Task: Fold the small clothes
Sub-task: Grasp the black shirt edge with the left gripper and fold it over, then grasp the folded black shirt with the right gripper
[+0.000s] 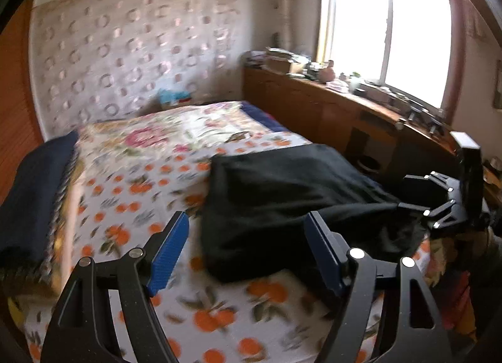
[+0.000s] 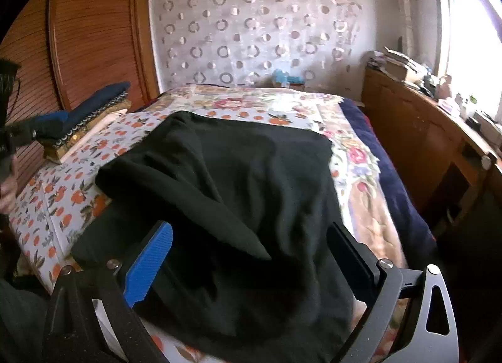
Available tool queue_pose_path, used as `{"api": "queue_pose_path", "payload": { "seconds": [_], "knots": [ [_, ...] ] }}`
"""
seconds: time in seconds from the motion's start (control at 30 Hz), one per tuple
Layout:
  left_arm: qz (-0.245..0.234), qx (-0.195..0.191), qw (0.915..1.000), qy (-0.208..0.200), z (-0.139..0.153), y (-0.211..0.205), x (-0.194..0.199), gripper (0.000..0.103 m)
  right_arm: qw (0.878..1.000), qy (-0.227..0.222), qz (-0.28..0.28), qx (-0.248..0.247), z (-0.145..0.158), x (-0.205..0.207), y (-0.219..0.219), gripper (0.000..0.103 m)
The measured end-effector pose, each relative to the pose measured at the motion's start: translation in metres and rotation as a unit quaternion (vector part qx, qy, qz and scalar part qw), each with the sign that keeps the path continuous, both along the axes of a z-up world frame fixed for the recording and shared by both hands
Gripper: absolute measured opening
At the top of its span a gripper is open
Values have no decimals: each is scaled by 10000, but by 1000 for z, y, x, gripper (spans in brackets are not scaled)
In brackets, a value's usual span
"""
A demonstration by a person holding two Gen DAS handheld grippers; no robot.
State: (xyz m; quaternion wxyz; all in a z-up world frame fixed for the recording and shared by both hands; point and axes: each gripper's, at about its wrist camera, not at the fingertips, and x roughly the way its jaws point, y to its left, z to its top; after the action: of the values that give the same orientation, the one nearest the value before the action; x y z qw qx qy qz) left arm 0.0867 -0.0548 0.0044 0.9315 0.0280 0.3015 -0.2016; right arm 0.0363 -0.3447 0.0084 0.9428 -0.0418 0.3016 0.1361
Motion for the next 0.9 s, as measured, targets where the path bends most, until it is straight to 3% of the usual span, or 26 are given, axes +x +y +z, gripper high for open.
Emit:
{"api": "queue_pose_path", "payload": {
  "seconds": [0.37,0.9],
  "knots": [
    [567,74,9983,144,-20,50,-10,77,9970,-27,751,-195,9,40,56,96],
    [857,21,9962,121,-25,80,-15,77,9810,498,1800,-522,-8,96,134,92]
  ]
}}
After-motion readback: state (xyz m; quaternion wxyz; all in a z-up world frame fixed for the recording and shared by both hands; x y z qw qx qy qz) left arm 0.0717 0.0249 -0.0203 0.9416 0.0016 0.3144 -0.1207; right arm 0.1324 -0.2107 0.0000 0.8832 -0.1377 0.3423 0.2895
